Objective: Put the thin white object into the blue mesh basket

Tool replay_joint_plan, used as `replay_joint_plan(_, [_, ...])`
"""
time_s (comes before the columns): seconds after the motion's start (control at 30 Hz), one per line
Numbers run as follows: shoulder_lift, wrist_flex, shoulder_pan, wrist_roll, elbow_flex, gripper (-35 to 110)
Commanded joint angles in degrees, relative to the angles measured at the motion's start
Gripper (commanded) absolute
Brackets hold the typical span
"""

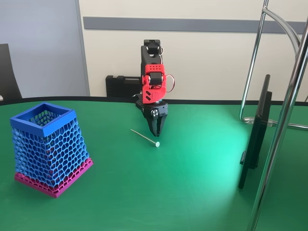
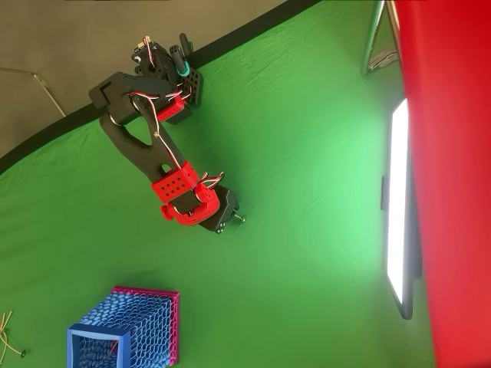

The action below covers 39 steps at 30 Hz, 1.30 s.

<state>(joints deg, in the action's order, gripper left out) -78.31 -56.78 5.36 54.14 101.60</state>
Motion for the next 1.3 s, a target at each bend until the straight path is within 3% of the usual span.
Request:
replay_joint_plan(0.0, [-0.1,-0.6,0.7,0.6,-2.6,9])
replay_joint_plan(1.27, [4.7,2.8,-1.8,-1.3,-5.1,12])
